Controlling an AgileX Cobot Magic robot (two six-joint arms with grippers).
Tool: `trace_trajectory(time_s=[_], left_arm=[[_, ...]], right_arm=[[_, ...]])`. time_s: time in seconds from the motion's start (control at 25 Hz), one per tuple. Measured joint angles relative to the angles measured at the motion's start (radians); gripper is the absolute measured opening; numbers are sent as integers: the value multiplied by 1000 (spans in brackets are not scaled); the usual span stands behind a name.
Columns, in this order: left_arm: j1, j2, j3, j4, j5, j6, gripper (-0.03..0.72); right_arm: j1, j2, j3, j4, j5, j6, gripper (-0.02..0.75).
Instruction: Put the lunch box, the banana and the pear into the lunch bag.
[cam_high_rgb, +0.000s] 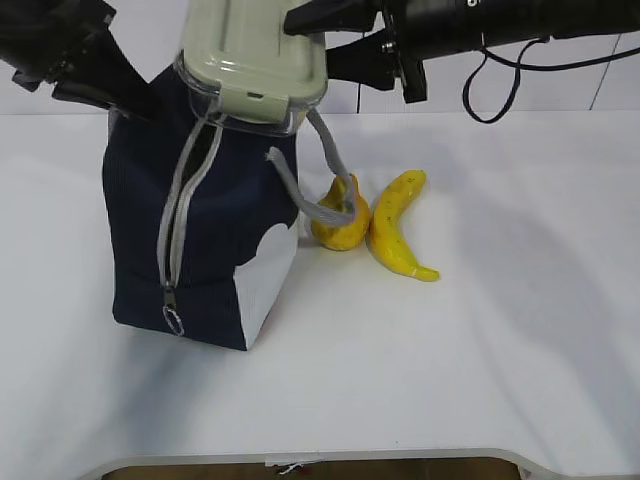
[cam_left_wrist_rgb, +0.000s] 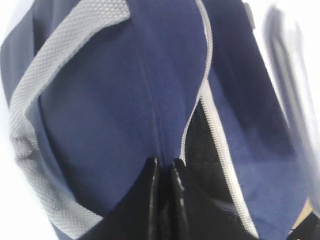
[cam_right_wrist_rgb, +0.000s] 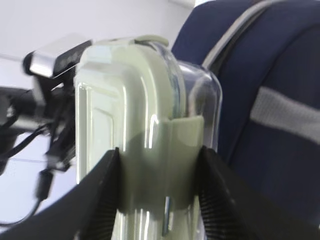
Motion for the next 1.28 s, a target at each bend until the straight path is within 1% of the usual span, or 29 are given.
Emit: trace_trajectory(time_s=[0.16,0.28,0.4,0.52,0.64,0.8,1.04,1.28], left_arm=[[0,-3,0,-22,2,0,3],[0,-6,0,-34,4,0,3],[0,-6,0,-61,4,0,3],[-2,-6,0,-89,2,0,2],[-2,-6,0,-102,-1,0,2],[-2,-6,0,-130,-3,20,2],[-2,-6,0,-162,-4,40,1],[-2,-6,0,-171,-4,43,1]], right_arm=[[0,15,0,-63,-25,0,363],[0,33,0,-146,-40,2,363],[0,35,0,-243,-87,12,363],[0,35,0,-292,-125,22,363],[5,36,0,-289,-131,25,363],[28,36,0,-255,-146,25,363],[75,36,0,-235,-167,27,363],[123,38,4,-209,-230,27,363]])
